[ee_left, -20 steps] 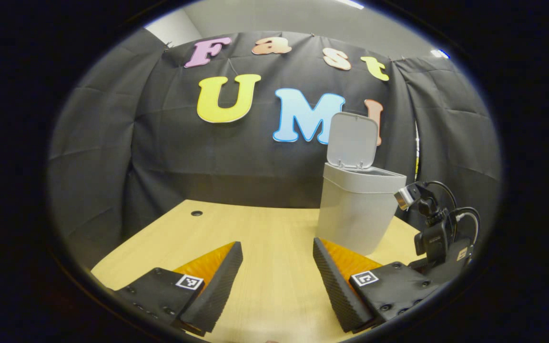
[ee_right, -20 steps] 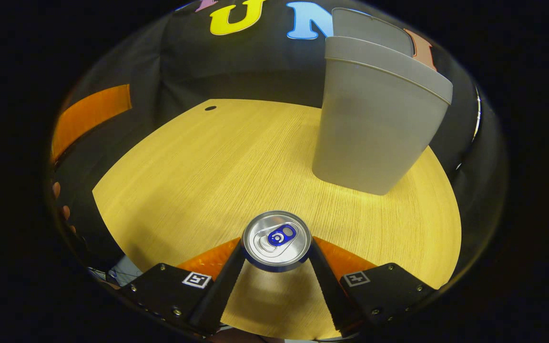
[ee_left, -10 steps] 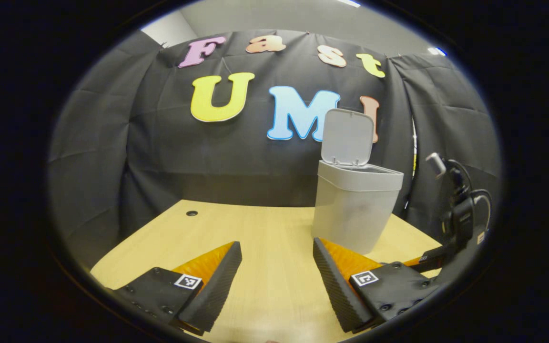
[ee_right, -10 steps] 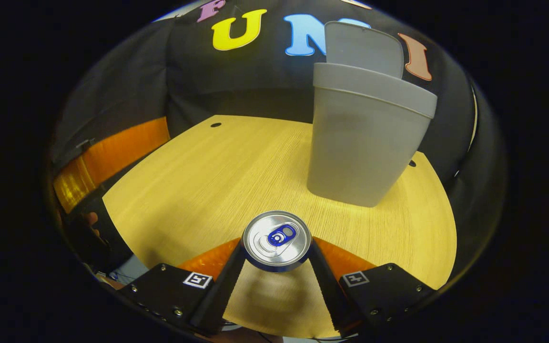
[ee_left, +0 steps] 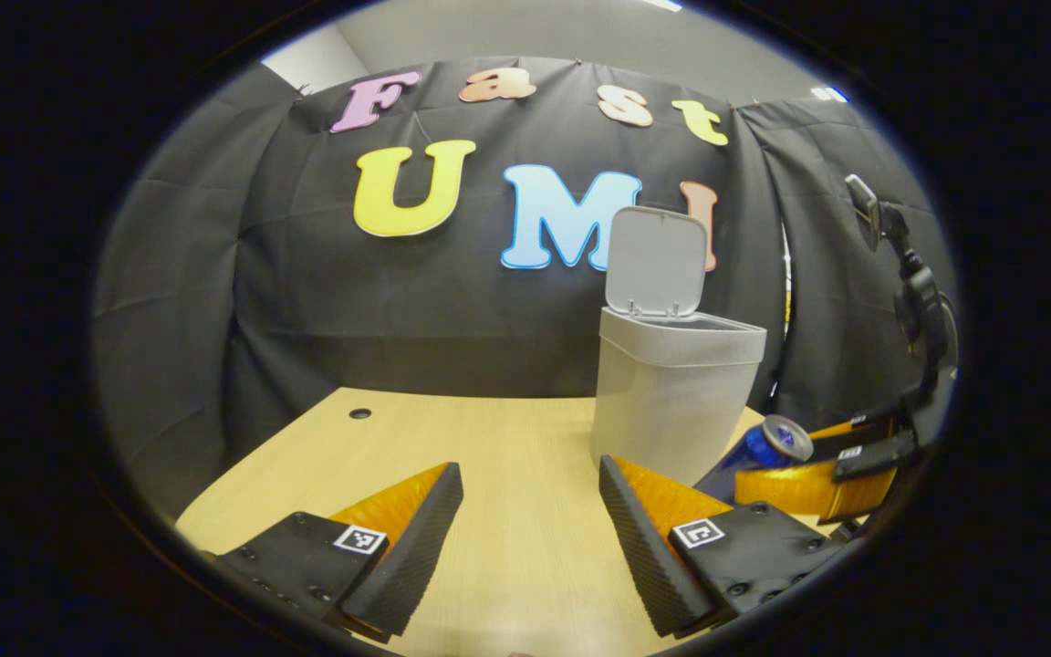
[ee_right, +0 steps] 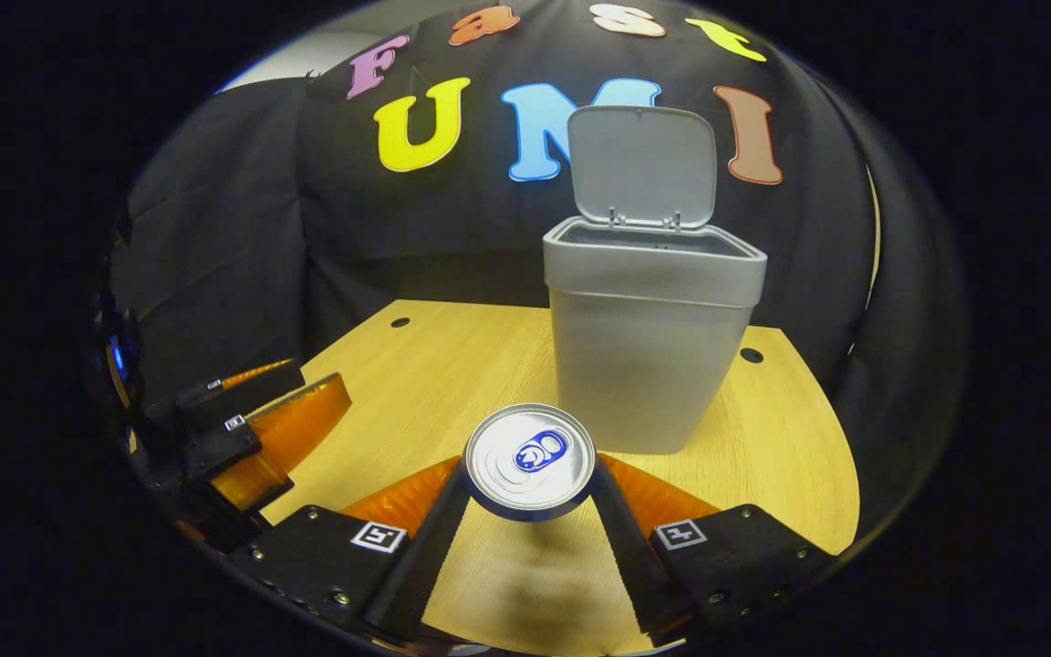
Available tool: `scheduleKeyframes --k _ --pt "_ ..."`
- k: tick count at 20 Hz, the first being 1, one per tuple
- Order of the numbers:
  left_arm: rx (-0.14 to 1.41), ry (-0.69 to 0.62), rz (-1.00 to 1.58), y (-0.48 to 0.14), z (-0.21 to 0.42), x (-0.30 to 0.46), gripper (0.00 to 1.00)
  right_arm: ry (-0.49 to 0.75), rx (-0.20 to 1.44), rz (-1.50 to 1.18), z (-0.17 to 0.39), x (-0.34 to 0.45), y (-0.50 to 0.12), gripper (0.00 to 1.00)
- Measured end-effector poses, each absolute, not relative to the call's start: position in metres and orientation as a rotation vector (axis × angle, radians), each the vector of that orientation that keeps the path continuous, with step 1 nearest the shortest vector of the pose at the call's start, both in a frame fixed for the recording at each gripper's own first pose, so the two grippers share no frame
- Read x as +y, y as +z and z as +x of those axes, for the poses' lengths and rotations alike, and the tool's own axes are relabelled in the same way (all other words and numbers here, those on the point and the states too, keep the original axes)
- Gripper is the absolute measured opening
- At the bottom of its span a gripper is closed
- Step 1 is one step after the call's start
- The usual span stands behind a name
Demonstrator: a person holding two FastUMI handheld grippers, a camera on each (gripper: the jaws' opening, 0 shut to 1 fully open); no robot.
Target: Press the lid of the desktop garbage bin to open it, pick up the crumpled paper on the desktop and throw it into the bin, then pick up the pop can on the desktop and drop it into the bin, and finally close the garbage bin lid.
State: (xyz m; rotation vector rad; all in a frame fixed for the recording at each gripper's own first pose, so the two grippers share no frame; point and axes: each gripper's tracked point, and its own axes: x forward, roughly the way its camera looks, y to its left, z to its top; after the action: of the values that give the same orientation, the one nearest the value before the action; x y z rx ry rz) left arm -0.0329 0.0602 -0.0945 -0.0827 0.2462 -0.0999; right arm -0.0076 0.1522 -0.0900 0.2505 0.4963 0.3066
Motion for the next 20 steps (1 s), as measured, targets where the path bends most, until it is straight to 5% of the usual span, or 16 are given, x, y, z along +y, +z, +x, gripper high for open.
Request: scheduleKeyframes --k 20 --pt "0.222 -0.083 -0.080 -0.079 -0.030 0.062 0.96 0.200 0.095 0.241 0.072 0.080 0.046 0.83"
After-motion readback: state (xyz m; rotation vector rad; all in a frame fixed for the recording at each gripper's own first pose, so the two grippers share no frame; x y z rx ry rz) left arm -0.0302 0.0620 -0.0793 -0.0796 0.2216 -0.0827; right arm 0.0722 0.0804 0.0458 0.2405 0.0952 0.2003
